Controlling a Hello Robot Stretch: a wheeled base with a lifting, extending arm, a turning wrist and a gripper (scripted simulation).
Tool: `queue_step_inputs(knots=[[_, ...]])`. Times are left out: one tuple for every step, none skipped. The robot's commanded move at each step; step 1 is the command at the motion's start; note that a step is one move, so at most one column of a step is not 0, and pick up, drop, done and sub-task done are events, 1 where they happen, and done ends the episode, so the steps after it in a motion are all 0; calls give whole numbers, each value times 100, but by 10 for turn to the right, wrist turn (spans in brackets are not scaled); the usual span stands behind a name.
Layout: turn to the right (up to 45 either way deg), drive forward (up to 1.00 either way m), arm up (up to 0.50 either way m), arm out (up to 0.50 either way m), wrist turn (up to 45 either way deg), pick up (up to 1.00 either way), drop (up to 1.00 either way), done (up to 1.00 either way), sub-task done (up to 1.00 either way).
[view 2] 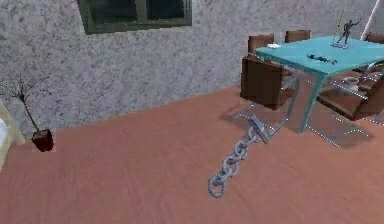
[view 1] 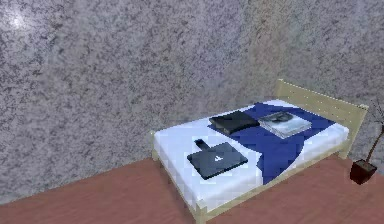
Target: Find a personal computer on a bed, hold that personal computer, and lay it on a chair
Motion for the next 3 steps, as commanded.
queue_step_inputs(knots=[[150, 0, 0, 0, 0, 0, 0, 0, 0], [0, 20, 0, 0, 0, 0, 0, 0, 0], [-450, 0, 0, 0, 0, 0, 0, 0, 0]])
